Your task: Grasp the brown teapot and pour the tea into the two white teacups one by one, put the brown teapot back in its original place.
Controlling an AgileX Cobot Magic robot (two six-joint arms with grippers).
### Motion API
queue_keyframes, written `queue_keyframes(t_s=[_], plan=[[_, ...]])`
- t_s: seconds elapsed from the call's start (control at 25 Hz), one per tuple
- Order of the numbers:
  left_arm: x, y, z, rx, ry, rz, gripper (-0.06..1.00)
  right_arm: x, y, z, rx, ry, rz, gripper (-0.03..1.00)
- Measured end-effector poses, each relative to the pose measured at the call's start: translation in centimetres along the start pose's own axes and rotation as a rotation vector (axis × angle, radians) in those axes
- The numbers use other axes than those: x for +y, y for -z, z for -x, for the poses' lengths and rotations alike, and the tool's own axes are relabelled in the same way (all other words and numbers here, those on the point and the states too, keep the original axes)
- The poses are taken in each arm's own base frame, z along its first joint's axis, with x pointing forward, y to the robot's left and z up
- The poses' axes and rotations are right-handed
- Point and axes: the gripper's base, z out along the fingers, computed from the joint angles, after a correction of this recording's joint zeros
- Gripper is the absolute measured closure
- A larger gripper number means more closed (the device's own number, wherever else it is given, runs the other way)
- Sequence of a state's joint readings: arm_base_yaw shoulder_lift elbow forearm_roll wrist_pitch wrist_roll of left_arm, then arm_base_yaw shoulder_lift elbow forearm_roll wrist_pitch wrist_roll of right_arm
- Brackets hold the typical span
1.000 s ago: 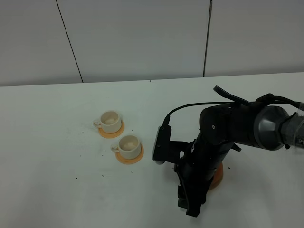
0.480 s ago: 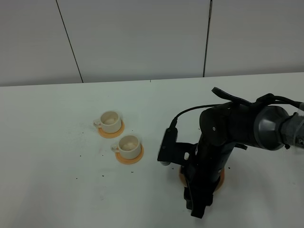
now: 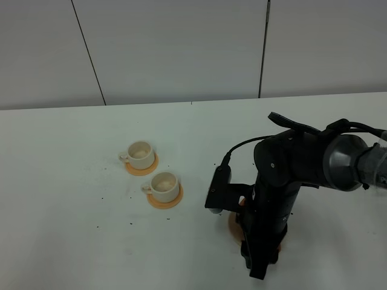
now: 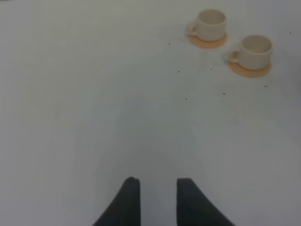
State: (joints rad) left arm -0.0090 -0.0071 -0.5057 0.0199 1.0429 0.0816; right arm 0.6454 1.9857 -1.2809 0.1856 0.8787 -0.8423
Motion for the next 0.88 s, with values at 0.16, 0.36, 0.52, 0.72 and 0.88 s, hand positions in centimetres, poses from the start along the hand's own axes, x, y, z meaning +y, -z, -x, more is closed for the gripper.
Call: queue_keyframes(t_s=[0.16,0.36,0.52,0.72,0.88], plan=[[0.0,0.0,0.0,0.0,0.0,0.0,0.69,0.0,0.0,-0.1,0.009,0.003,-0.001,0.49],[0.0,0.0,0.0,0.0,0.0,0.0,0.69,0.1,0.0,0.0,0.0,-0.008,0.008,0.49],[0.0,0.0,0.0,0.0,0.0,0.0,0.69,0.3,0.0,0.3,-0.032,-0.041,0.033,0.49],[0.0,0.0,0.0,0.0,0.0,0.0,0.69,0.3,1.4,1.9,-0.119,-0.099,0.089,0.5],[0.0,0.0,0.0,0.0,0.0,0.0,0.69,0.1,3.4,3.3,-0.164,-0.177,0.128,0.51]])
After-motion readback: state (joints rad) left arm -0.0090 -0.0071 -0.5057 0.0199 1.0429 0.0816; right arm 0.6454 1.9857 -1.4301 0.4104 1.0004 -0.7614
